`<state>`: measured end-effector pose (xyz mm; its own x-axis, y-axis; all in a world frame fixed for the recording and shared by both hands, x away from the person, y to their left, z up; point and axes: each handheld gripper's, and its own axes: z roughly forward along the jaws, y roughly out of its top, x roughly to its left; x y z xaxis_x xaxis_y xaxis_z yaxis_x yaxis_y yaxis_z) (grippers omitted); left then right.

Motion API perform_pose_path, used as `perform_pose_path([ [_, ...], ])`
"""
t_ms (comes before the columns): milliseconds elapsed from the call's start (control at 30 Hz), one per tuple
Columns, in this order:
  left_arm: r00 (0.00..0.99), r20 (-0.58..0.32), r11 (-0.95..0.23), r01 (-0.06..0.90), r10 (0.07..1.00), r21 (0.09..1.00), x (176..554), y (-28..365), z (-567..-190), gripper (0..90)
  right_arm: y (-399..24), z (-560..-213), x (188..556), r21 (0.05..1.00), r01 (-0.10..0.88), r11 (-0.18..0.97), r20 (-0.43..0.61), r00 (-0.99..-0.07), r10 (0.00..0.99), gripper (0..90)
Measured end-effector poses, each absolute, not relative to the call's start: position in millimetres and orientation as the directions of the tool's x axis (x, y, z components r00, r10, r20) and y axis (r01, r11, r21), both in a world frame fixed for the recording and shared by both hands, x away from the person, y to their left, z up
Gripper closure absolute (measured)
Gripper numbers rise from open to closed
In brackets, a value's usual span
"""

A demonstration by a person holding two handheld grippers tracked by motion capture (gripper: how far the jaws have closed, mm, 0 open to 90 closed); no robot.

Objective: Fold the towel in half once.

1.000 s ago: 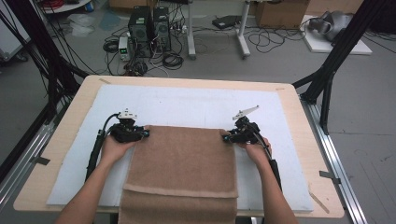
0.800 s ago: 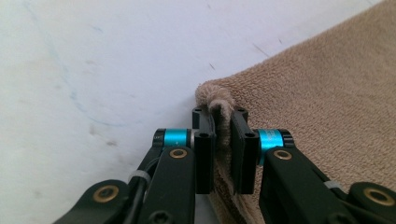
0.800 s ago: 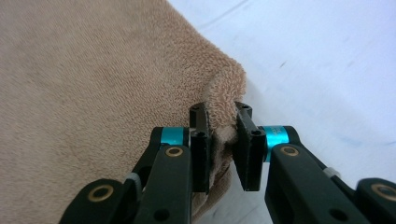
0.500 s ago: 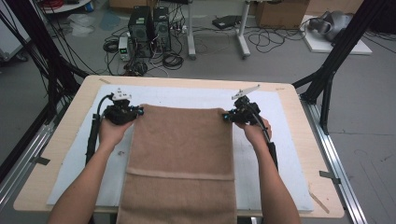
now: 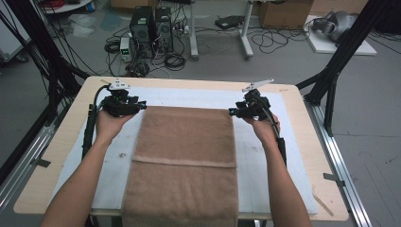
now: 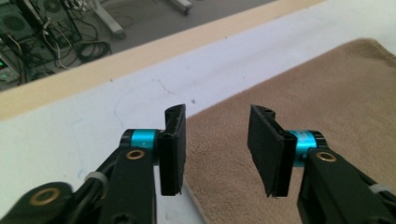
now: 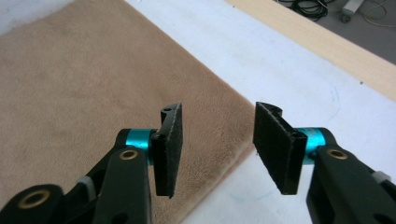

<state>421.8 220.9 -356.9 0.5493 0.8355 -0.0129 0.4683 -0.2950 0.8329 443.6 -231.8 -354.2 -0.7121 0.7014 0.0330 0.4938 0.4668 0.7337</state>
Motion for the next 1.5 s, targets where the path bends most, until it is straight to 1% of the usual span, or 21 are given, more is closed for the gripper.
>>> perform_pose_path([
  [67, 0.563, -0.021, -0.297, 0.466, 0.826, 0.834, 416.5, 222.5, -361.5, 53.7, -232.3, -356.7, 439.8, 0.714, 0.51, 0.48, 0.05, -0.721, 0.692, 46.5],
  [133, 0.574, -0.024, -0.306, 0.471, 0.818, 0.828, 411.0, 223.6, -366.2, 52.1, -230.4, -356.4, 434.6, 0.695, 0.515, 0.501, 0.054, -0.733, 0.678, 45.0],
  [233, 0.597, -0.021, -0.322, 0.461, 0.802, 0.827, 400.8, 223.0, -373.8, 50.3, -227.1, -354.9, 421.5, 0.722, 0.47, 0.508, 0.027, -0.752, 0.659, 44.3],
  [300, 0.617, -0.021, -0.349, 0.473, 0.787, 0.809, 395.9, 220.8, -378.0, 48.3, -225.8, -356.6, 414.1, 0.721, 0.463, 0.516, 0.025, -0.761, 0.648, 43.4],
  [333, 0.625, -0.019, -0.352, 0.465, 0.78, 0.812, 391.8, 219.8, -380.2, 47.1, -226.0, -358.3, 410.0, 0.726, 0.463, 0.508, 0.034, -0.762, 0.646, 43.0],
  [400, 0.641, -0.034, -0.35, 0.462, 0.767, 0.815, 383.4, 218.2, -383.7, 47.1, -225.8, -362.8, 402.3, 0.726, 0.461, 0.511, 0.041, -0.77, 0.637, 42.4],
  [467, 0.654, -0.027, -0.363, 0.453, 0.756, 0.814, 375.1, 216.2, -387.8, 46.4, -226.5, -367.4, 394.1, 0.742, 0.445, 0.501, 0.044, -0.778, 0.627, 42.7],
  [633, 0.675, -0.011, -0.392, 0.44, 0.737, 0.808, 357.7, 213.8, -397.5, 44.5, -224.6, -380.0, 380.5, 0.735, 0.456, 0.503, 0.068, -0.787, 0.614, 40.6],
  [700, 0.689, 0.0, -0.427, 0.449, 0.725, 0.785, 352.2, 211.9, -401.1, 42.2, -223.1, -384.0, 374.8, 0.732, 0.45, 0.511, 0.063, -0.792, 0.607, 40.9],
  [733, 0.693, 0.01, -0.436, 0.443, 0.721, 0.783, 349.0, 210.6, -403.1, 40.8, -222.4, -385.5, 372.4, 0.73, 0.446, 0.518, 0.059, -0.796, 0.602, 40.8],
  [800, 0.703, 0.024, -0.447, 0.425, 0.711, 0.787, 342.2, 209.6, -406.7, 40.6, -220.9, -388.2, 367.4, 0.727, 0.441, 0.527, 0.053, -0.8, 0.597, 40.3],
  [900, 0.715, 0.01, -0.455, 0.434, 0.699, 0.778, 335.5, 209.1, -411.3, 39.0, -219.0, -392.6, 360.8, 0.719, 0.439, 0.538, 0.054, -0.808, 0.587, 39.3],
  [1000, 0.719, 0.012, -0.454, 0.426, 0.695, 0.782, 327.3, 209.1, -415.3, 39.4, -216.3, -398.0, 353.7, 0.705, 0.432, 0.562, 0.037, -0.814, 0.579, 38.6],
  [1067, 0.72, 0.022, -0.468, 0.427, 0.693, 0.774, 323.7, 210.3, -417.9, 39.4, -216.3, -401.4, 350.7, 0.709, 0.432, 0.557, 0.046, -0.817, 0.575, 38.5],
  [1167, 0.716, 0.035, -0.472, 0.422, 0.697, 0.774, 319.6, 212.2, -422.9, 41.4, -216.1, -408.0, 347.2, 0.7, 0.442, 0.561, 0.053, -0.815, 0.576, 38.6],
  [1233, 0.715, 0.025, -0.471, 0.434, 0.699, 0.768, 318.5, 213.6, -428.0, 43.2, -215.3, -413.4, 345.5, 0.691, 0.444, 0.571, 0.052, -0.818, 0.573, 39.3],
  [1367, 0.718, 0.024, -0.49, 0.45, 0.696, 0.746, 317.6, 214.2, -433.0, 46.7, -212.2, -424.5, 342.2, 0.667, 0.45, 0.593, 0.069, -0.831, 0.552, 44.6],
  [1500, 0.73, 0.028, -0.506, 0.446, 0.683, 0.738, 318.3, 212.2, -434.7, 54.7, -212.1, -433.0, 342.3, 0.656, 0.461, 0.598, 0.084, -0.832, 0.549, 51.7],
])
